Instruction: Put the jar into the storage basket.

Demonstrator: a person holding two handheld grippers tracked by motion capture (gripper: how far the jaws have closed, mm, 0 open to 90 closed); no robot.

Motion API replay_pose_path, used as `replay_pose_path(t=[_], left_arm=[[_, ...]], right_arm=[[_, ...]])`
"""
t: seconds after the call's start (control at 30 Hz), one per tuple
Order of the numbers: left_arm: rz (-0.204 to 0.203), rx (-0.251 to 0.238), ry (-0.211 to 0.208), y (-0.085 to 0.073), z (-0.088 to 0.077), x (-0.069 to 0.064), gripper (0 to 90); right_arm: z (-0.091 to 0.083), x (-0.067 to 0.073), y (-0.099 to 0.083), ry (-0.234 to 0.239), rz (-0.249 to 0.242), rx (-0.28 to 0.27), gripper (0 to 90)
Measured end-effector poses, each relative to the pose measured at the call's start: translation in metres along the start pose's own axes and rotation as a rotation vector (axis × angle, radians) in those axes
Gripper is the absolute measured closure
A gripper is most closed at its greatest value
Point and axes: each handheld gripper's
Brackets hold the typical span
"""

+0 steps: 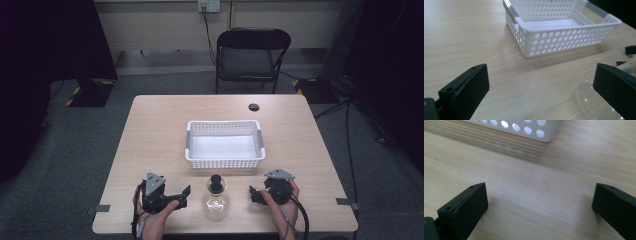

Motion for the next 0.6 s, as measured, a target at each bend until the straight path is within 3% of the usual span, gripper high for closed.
replay_pose_path(t=[0.27, 0.6], left_arm=[[-0.015, -0.072, -0.027, 0.006, -0.016, -0.003, 0.1], [0.004, -0.147, -0.076, 0.013, -0.032, -0.013, 0.3]], right_arm=[[0.000, 0.000, 0.000, 0.000, 0.000, 0.000, 0.0], [0.000, 0.000, 0.000, 0.000, 0.000, 0.000, 0.0]])
Point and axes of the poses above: each handheld gripper's, and its own axes: z roughly forward along the jaws, y roughly out of its top, x roughly to its left, and after that the axes turned 1 degree about z, right-handed
